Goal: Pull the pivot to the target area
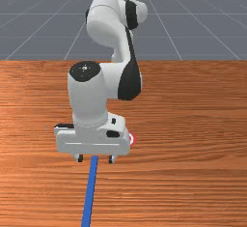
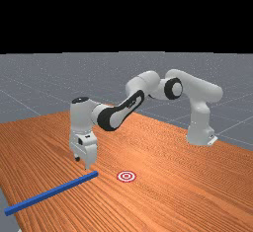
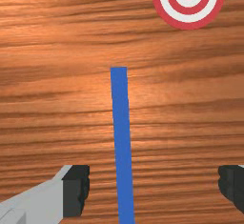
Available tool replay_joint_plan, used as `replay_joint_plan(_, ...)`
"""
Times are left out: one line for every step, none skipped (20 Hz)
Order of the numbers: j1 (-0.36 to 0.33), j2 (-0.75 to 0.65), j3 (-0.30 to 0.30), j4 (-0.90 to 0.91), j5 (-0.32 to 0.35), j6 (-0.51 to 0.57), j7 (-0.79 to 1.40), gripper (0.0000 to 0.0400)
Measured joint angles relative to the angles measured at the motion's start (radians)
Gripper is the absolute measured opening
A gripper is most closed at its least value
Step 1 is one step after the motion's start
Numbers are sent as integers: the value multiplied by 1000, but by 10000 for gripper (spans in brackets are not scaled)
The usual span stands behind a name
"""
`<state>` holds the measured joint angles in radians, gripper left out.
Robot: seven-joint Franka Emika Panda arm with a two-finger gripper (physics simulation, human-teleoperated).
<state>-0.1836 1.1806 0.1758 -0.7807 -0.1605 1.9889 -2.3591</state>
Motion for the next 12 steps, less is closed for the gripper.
replay_joint_plan(6, -6, 1, -11, -2, 5, 3, 400)
replay_joint_plan(13, -11, 0, -20, -1, 10, 24, 400)
replay_joint_plan(20, -15, 0, -28, -2, 13, 33, 400)
replay_joint_plan(28, -20, -2, -37, -1, 18, 58, 400)
replay_joint_plan(36, -24, -2, -44, -1, 21, 75, 400)
replay_joint_plan(43, -25, -6, -46, 3, 22, 106, 400)
replay_joint_plan(49, -24, -6, -43, 3, 19, 112, 400)
replay_joint_plan(51, -11, -6, -29, 2, 16, 111, 400)
replay_joint_plan(55, 19, -8, 6, 2, 7, 109, 400)
replay_joint_plan(60, 58, -10, 52, 2, -5, 106, 400)
replay_joint_plan(61, 90, -8, 78, 5, 1, 102, 400)
replay_joint_plan(62, 129, -6, 116, 9, 2, 96, 400)
